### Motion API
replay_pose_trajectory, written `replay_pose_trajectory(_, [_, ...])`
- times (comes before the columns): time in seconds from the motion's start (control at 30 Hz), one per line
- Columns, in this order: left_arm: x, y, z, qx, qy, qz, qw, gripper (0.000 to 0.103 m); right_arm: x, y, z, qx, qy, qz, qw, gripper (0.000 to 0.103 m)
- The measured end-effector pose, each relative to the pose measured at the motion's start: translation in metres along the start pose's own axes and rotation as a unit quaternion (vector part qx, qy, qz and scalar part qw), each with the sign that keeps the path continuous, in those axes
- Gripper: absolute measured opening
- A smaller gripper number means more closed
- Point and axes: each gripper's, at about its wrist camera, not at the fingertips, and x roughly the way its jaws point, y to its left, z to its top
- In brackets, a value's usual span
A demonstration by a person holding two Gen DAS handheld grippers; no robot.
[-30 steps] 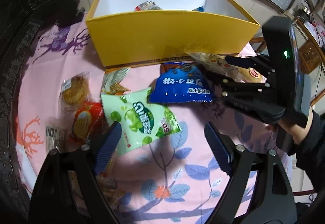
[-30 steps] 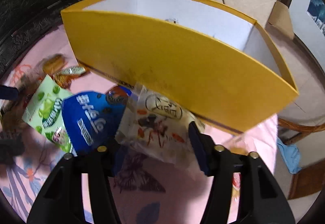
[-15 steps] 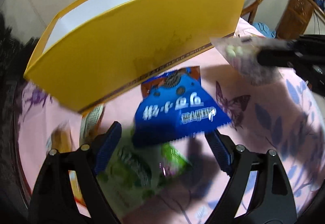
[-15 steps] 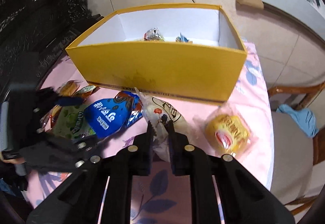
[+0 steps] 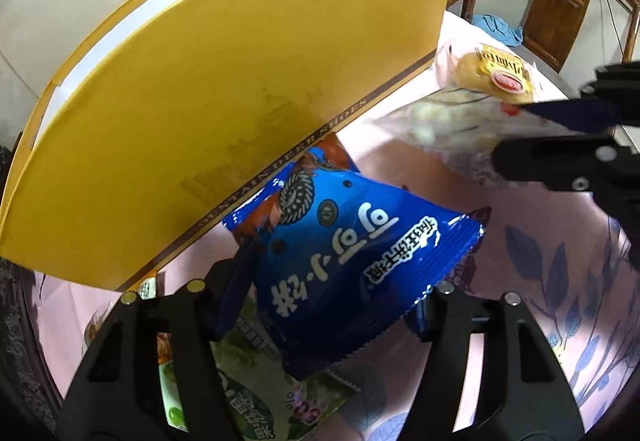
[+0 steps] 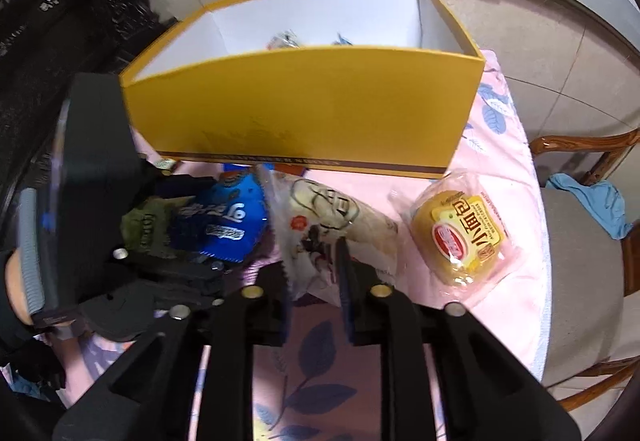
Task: Organize snacks
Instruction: 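Carry the white bag with the right tool while the left tool carries the blue bag into the box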
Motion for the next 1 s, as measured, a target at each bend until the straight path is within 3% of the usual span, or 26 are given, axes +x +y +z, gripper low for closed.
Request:
replay_pose_trajectory(0.1, [-0.002,-0.003,0.001,0.003,-0.001,-0.005,1.0,0.053,0.008,-0.005,0.005,0.003,0.007,-0.004,1.0,0.025])
replay_pose_trajectory(0.23, [-0.006,0.006,0.001,-0.028,-0.01,-0.023,0.9993,0.044,0.01,-0.004,0.01,-0.002,-0.006,0.005,1.0,0.009])
replay_pose_trajectory(0.47, [-0.019,0.027,-0.003,-0.095,-0.03,-0.058,0.9933,0.033,-0.006,0.002,0.017,0.002,-0.037,0.014,0.999,0.004])
replay_pose_trajectory(0.77, [-0.046,0.035,-0.012,-0.137,-0.045,-0.064,0.9875,0.03,-0.028,0.009,0.018,-0.004,-0.063,0.017,0.998,0.004])
replay_pose_trajectory(1.0, [-0.087,0.048,-0.029,-0.211,-0.072,-0.072,0.9721,0.03,-0.059,0.019,0.015,-0.01,-0.087,0.026,0.996,0.004])
